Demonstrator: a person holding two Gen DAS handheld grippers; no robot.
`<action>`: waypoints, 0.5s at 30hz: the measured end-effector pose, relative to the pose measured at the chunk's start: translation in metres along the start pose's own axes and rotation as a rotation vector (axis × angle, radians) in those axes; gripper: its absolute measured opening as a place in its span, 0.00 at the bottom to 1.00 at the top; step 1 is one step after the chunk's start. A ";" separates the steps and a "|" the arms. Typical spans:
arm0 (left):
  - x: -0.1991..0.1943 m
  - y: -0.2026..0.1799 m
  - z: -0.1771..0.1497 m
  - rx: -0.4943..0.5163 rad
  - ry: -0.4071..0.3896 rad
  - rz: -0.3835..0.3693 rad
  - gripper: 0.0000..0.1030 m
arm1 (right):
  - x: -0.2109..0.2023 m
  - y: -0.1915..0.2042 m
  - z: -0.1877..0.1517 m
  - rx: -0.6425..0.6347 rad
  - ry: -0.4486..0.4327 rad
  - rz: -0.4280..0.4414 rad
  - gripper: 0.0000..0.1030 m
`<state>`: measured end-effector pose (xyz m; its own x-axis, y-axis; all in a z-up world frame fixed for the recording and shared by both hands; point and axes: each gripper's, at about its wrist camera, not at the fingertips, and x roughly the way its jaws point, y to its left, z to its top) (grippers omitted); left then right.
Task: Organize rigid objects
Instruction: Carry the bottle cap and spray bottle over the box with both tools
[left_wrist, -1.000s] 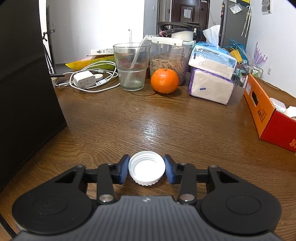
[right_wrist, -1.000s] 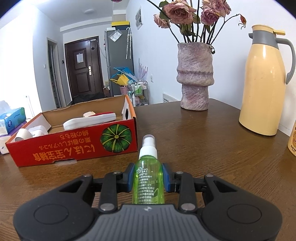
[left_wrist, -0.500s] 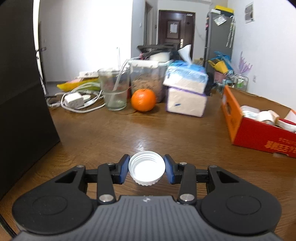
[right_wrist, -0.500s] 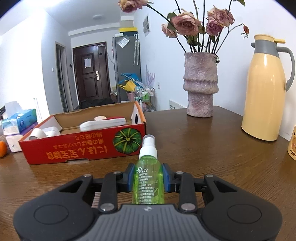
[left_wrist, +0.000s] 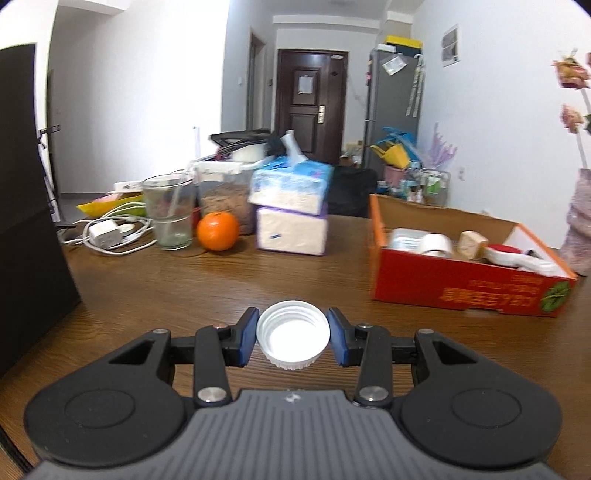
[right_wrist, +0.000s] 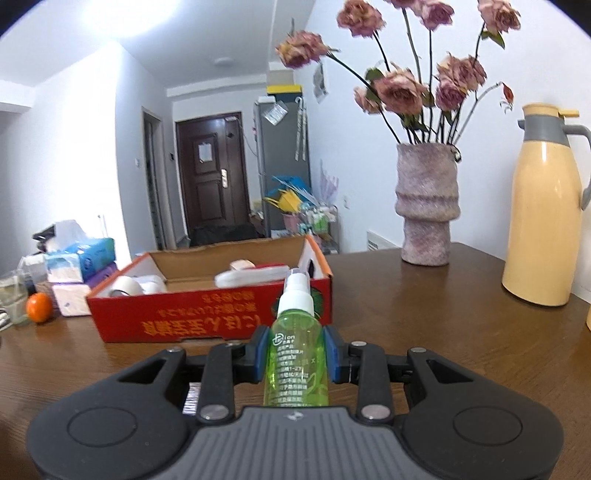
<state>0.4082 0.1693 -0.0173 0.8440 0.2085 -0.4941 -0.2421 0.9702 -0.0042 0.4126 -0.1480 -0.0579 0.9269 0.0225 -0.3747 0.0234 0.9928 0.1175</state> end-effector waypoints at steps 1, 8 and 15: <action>-0.003 -0.005 0.000 0.003 -0.002 -0.010 0.40 | -0.003 0.001 0.001 -0.002 -0.009 0.009 0.29; -0.020 -0.044 0.000 0.014 -0.014 -0.091 0.40 | -0.019 0.011 0.003 -0.013 -0.053 0.073 0.29; -0.029 -0.070 0.004 0.002 -0.024 -0.134 0.40 | -0.028 0.014 0.008 -0.016 -0.088 0.117 0.29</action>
<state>0.4028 0.0960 0.0008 0.8798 0.0795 -0.4687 -0.1254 0.9898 -0.0674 0.3898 -0.1351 -0.0388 0.9520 0.1290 -0.2775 -0.0926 0.9857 0.1405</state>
